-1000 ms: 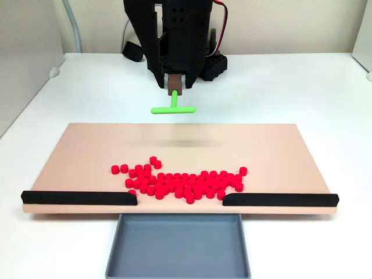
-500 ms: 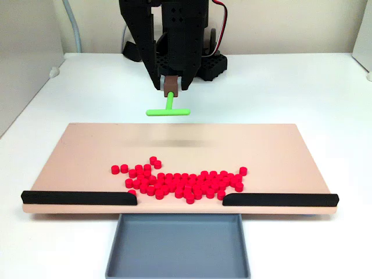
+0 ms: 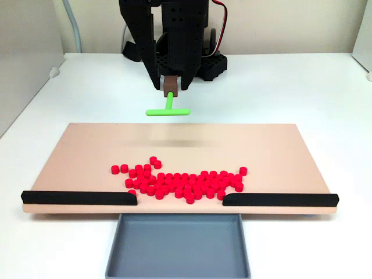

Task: Gather the bottom side granules

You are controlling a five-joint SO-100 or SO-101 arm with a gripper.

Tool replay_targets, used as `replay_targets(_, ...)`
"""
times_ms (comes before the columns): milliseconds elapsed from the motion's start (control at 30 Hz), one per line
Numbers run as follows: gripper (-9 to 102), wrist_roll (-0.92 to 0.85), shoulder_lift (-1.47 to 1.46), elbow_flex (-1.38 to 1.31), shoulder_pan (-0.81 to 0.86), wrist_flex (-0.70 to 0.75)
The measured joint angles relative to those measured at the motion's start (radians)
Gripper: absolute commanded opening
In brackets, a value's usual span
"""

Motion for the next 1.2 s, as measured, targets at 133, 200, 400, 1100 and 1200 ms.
replay_targets(133,0,0.0,0.0,0.0,0.0,0.0)
replay_targets(200,0,0.0,-0.009,0.0,0.0,0.0)
replay_targets(400,0,-0.018,-0.011,0.0,0.011,0.0)
replay_targets(1100,0,-0.026,-0.012,0.0,0.014,0.0)
replay_targets(1200,0,-0.026,-0.012,0.0,0.014,0.0)
